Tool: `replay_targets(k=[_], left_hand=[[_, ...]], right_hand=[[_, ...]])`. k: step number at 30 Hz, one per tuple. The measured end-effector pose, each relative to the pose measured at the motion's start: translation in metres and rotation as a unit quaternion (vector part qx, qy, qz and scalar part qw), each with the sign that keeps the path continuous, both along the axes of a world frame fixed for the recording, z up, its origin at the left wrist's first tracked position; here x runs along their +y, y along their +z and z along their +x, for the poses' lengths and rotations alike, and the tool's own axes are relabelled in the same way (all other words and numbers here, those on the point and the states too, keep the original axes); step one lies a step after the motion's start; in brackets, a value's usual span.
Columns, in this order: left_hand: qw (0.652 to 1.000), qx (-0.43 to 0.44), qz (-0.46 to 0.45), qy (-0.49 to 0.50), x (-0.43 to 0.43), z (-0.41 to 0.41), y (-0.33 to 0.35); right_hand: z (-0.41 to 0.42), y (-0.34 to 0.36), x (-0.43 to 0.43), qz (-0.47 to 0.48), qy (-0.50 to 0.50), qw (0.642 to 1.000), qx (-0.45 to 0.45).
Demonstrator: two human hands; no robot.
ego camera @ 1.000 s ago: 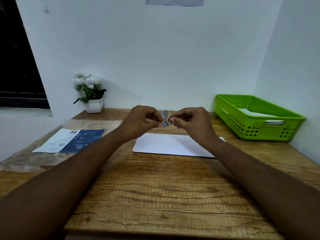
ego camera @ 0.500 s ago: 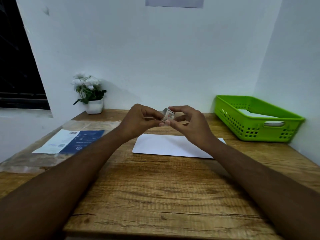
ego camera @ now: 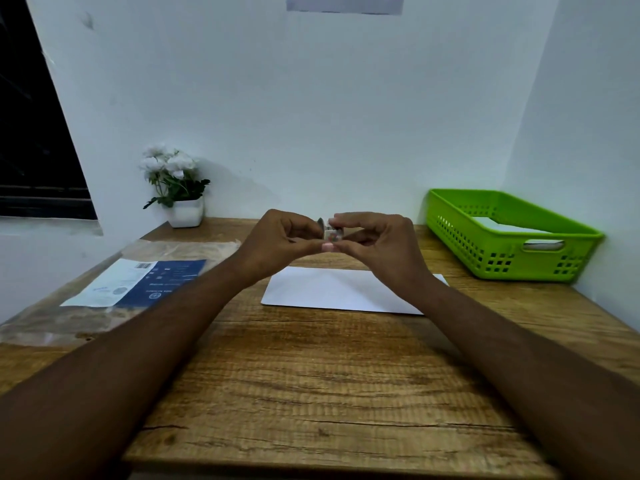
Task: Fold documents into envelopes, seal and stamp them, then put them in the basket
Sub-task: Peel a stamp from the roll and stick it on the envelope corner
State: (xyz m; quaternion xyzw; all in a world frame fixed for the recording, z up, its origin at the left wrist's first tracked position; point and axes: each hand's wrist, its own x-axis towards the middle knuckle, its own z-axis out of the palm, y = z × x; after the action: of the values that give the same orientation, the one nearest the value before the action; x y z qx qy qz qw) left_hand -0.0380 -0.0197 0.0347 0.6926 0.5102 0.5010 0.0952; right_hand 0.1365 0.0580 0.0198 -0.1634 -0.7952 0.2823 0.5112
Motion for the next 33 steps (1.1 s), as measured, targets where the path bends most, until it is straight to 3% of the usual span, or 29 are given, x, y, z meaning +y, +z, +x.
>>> replay_targets(k=[7,18,33], left_hand=[[1.0,0.002,-0.004,-0.017,-0.003,0.0018,0.0023],[0.999,0.019,0.0,-0.03,-0.0032,0.0013,0.0021],[0.999,0.015,-0.024,-0.019,-0.0006,-0.0004,0.0007]], right_hand=[[0.002,0.0005,0.0035,0.05,-0.017,0.999,-0.011],[0.0042,0.0031,0.0056,0.054,-0.012,0.998,-0.013],[0.0069,0.0072,0.0029,0.225,-0.08,0.962,-0.132]])
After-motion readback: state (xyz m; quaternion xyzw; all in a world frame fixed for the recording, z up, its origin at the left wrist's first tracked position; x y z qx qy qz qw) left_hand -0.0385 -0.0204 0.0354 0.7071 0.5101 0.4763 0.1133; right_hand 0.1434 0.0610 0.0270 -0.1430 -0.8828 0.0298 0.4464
